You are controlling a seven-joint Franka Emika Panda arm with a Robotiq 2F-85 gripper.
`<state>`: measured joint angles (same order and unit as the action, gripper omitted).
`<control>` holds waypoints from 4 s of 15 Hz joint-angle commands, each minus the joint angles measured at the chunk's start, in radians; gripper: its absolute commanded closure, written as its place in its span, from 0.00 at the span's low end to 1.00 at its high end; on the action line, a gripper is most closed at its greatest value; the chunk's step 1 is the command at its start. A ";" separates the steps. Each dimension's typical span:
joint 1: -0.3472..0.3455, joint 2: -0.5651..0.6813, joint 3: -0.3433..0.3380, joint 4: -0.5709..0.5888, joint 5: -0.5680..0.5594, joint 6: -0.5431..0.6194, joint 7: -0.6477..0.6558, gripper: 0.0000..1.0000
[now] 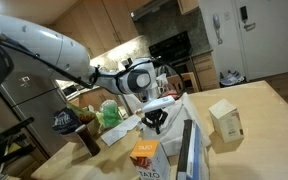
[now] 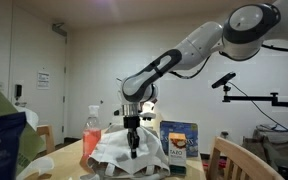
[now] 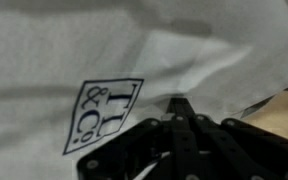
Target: Flatten the bag
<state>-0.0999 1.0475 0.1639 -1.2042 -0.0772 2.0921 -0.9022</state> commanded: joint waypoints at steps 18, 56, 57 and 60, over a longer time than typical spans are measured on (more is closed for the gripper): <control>0.055 0.235 -0.033 0.393 0.006 -0.324 -0.011 1.00; 0.133 0.114 -0.200 0.270 -0.252 -0.150 0.123 1.00; 0.137 0.119 -0.202 0.269 -0.260 -0.142 0.123 1.00; 0.146 0.126 -0.218 0.266 -0.277 -0.104 0.127 1.00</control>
<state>0.0306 1.1781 -0.0267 -0.9158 -0.3241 1.9371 -0.8156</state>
